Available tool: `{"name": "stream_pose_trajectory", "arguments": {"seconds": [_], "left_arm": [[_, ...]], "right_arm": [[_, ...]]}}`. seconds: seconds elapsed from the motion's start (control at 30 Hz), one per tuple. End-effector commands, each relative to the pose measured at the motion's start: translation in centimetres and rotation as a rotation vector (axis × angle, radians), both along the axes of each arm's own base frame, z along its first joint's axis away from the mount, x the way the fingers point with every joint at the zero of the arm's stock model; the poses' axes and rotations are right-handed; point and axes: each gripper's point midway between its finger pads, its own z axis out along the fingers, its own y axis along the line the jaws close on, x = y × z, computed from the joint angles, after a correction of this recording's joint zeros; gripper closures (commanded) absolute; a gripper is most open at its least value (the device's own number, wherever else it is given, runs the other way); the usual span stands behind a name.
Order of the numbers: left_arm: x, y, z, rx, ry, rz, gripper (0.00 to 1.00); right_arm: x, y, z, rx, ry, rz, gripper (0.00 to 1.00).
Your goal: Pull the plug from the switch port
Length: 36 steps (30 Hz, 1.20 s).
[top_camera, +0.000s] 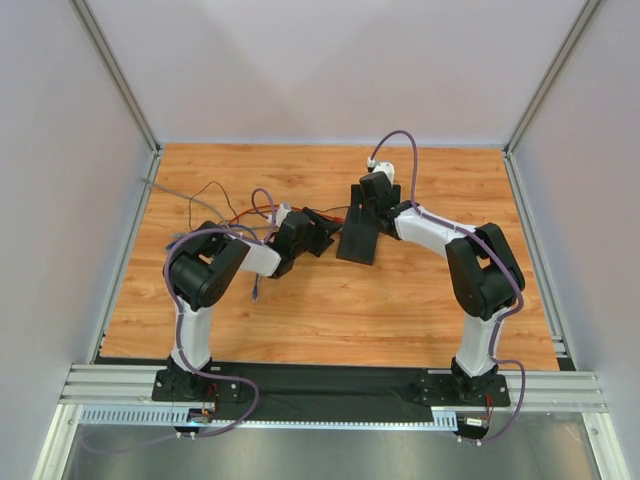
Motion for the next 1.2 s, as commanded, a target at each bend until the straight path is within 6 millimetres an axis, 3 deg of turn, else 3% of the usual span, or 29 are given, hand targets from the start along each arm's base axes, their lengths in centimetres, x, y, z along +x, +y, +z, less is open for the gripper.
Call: {"name": "stream_pose_trajectory", "arguments": {"seconds": [0.0,0.23,0.6,1.17], "left_arm": [[0.4,-0.5,-0.3,-0.017,0.031,0.032,0.33],[0.2,-0.9,-1.8,-0.036,0.093,0.038,0.39],[0.3,-1.3,-3.3,-0.094,0.152,0.070,0.49],[0.9,-0.5,-4.8,-0.130,0.218,0.120,0.47]], "right_arm": [[1.3,0.1,1.8,-0.001,-0.050,0.005,0.20],[1.7,-0.1,0.1,-0.047,-0.014,0.021,0.20],[1.9,0.0,-0.8,-0.040,0.004,0.064,0.21],[2.0,0.4,-1.1,-0.023,0.014,0.096,0.21]]}}
